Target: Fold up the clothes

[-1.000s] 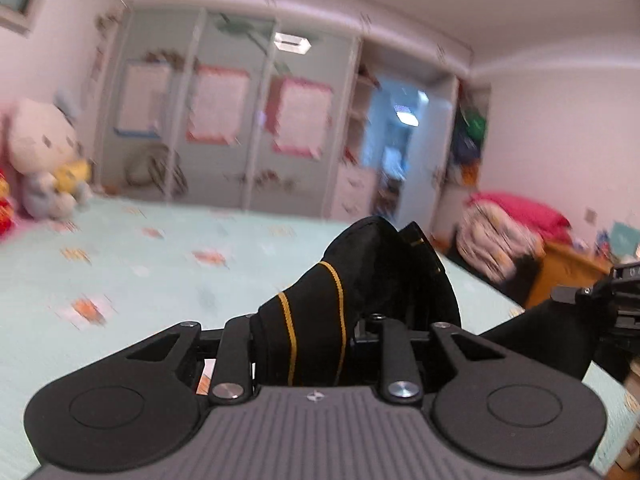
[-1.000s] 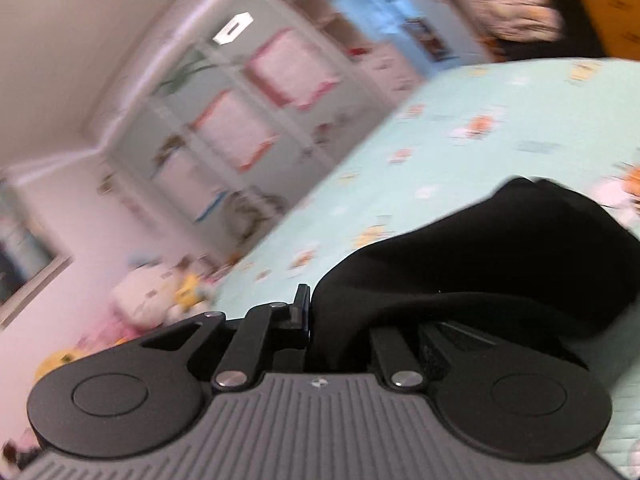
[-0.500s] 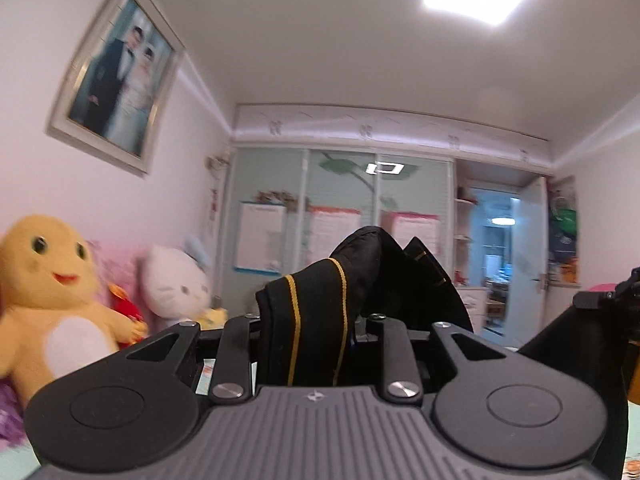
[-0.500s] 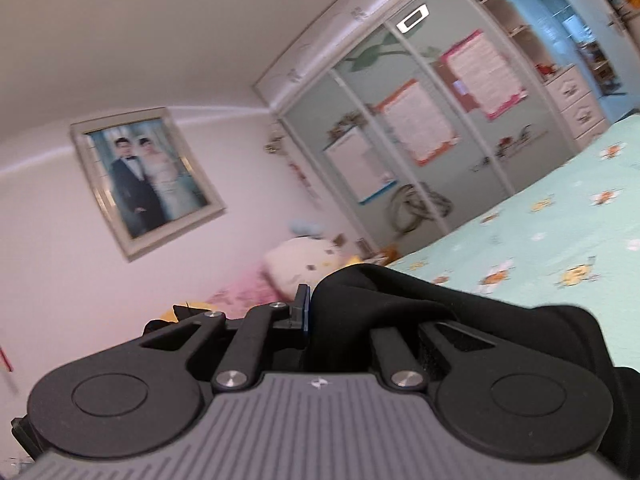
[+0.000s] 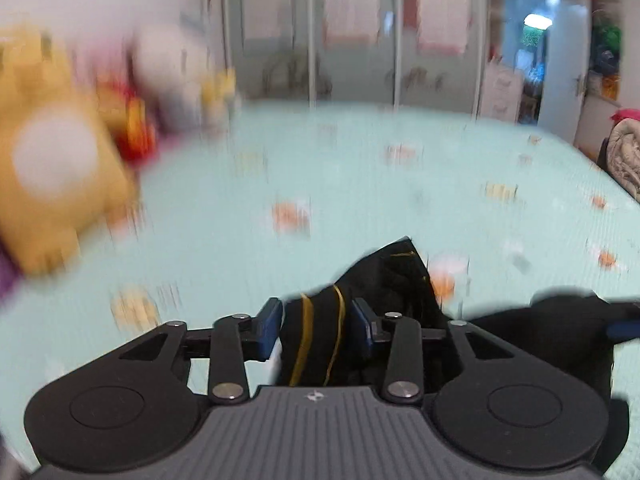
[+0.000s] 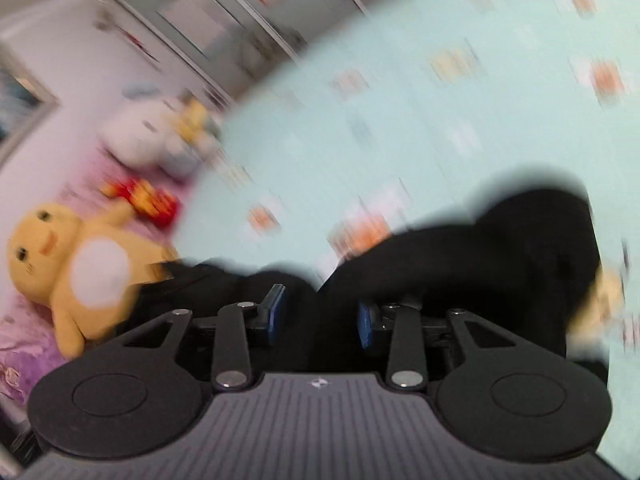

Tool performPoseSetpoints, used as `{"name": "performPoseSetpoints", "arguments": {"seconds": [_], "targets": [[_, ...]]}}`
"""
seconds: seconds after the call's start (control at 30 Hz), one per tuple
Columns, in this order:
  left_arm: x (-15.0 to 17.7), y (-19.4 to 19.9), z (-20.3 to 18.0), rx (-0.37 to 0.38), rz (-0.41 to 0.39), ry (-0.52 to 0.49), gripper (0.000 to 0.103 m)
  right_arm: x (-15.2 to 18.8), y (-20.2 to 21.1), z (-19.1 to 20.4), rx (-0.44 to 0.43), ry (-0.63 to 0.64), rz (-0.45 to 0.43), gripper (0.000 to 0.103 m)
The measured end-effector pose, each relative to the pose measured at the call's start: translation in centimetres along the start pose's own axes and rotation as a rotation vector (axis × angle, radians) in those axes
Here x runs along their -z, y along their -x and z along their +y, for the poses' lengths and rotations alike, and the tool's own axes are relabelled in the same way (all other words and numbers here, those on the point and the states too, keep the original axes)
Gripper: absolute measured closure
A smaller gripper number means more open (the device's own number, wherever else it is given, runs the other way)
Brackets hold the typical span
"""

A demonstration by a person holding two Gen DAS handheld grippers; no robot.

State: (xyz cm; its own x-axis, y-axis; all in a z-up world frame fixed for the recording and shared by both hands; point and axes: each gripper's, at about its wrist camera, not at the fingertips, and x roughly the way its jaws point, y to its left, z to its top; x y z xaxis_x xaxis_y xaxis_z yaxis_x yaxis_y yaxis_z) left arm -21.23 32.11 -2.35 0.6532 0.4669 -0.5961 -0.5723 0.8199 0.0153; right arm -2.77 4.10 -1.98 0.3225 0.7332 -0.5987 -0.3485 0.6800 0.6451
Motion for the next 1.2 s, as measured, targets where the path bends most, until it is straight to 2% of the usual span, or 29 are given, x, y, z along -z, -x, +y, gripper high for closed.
{"name": "performPoseSetpoints", "arguments": {"seconds": [0.1,0.2,0.23,0.3,0.4,0.43,0.53,0.67,0.97,1.03,1.1,1.2], "targets": [[2.9,-0.2,2.5,-0.022,0.032,0.079,0.064,3.9,1.3,-4.7,-0.016,-0.035,0.047,0.053],[3.8,2.1,5.2,-0.012,0.001,0.176,0.061,6.7,3.6,-8.1,-0.047,-0.077,0.036,0.051],[4.6,2.8,5.0,0.008,-0.001,0.177,0.059,7.5,4.2,-8.9,-0.049,-0.095,0.021,0.049],[6.3,4.3,4.7,0.048,0.0,0.171,0.052,8.9,5.2,-10.5,-0.049,-0.134,-0.019,0.038],[9.1,5.6,3.5,0.099,0.034,0.138,0.047,9.9,5.3,-11.6,-0.032,-0.177,-0.078,0.035],[10.1,5.3,3.0,0.112,0.05,0.133,0.043,10.2,5.1,-11.9,-0.032,-0.189,-0.079,0.034],[12.7,3.8,1.2,0.137,0.121,0.119,0.04,10.8,4.4,-12.2,-0.037,-0.223,-0.065,0.033],[13.9,2.0,0.2,0.182,0.193,0.149,0.039,11.9,3.4,-11.2,-0.039,-0.195,-0.055,0.029],[13.7,5.2,-0.4,0.279,0.18,0.215,0.036,14.6,1.6,-9.9,-0.022,-0.112,-0.028,0.028],[14.0,6.0,-1.1,0.314,0.17,0.191,0.031,14.8,1.2,-9.7,-0.018,-0.1,-0.028,0.028],[14.5,5.7,-2.2,0.327,0.182,0.139,0.03,15.0,0.7,-9.6,-0.009,-0.091,-0.026,0.028],[14.7,3.6,-3.3,0.292,0.217,0.112,0.03,15.2,-0.5,-9.3,0.016,-0.08,-0.014,0.028]]}}
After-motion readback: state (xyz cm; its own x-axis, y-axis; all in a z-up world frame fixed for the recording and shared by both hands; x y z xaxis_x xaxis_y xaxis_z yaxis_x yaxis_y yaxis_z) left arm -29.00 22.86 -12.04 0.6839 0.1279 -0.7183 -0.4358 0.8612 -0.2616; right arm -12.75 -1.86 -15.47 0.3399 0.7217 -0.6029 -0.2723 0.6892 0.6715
